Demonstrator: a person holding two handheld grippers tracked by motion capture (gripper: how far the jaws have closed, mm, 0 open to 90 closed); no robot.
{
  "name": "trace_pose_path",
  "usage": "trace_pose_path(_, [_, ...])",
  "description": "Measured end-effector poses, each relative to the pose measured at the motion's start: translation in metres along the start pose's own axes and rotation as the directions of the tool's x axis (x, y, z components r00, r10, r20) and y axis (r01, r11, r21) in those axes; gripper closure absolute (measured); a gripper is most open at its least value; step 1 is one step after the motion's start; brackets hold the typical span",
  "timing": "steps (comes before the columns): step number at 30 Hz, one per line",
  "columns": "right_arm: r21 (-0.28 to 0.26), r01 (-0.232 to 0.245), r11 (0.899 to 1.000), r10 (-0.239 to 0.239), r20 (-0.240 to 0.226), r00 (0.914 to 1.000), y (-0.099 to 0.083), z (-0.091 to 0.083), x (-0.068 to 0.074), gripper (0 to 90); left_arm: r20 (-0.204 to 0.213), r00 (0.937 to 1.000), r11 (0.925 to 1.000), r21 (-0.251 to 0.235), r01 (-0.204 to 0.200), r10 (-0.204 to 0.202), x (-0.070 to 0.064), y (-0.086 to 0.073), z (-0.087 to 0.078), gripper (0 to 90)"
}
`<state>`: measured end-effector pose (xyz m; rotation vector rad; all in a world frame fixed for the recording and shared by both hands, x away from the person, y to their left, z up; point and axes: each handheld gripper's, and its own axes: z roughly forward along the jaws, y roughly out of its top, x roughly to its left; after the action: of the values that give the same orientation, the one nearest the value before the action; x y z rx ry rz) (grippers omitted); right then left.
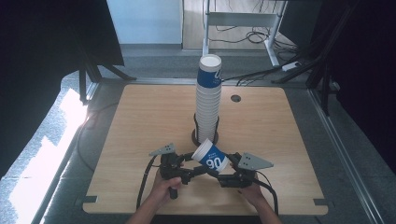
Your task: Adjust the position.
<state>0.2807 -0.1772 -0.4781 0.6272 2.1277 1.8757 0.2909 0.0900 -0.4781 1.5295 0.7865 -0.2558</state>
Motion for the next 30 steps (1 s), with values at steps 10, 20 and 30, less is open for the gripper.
trace_pose_path(10, [0.013, 0.022, 1.000, -0.022, -0.035, 0.9992, -0.003, 0.006, 0.006, 28.2, 0.057, 0.9969, 0.9978, -0.034, 0.056, -0.054, 0.006, 0.003, 0.006, 4.0])
trace_pose_path(20, [0.033, 0.040, 0.999, -0.038, -0.056, 0.9977, -0.007, 0.014, 0.012, 28.3, 0.059, 0.9962, 0.9960, -0.059, 0.067, -0.064, 0.010, 0.004, 0.006, 8.1])
trace_pose_path(30, [0.042, 0.030, 0.999, -0.027, -0.059, 0.9979, -0.010, 0.015, 0.010, 28.1, 0.055, 0.9975, 0.9968, -0.064, 0.048, -0.044, 0.011, 0.002, 0.006, 10.7])
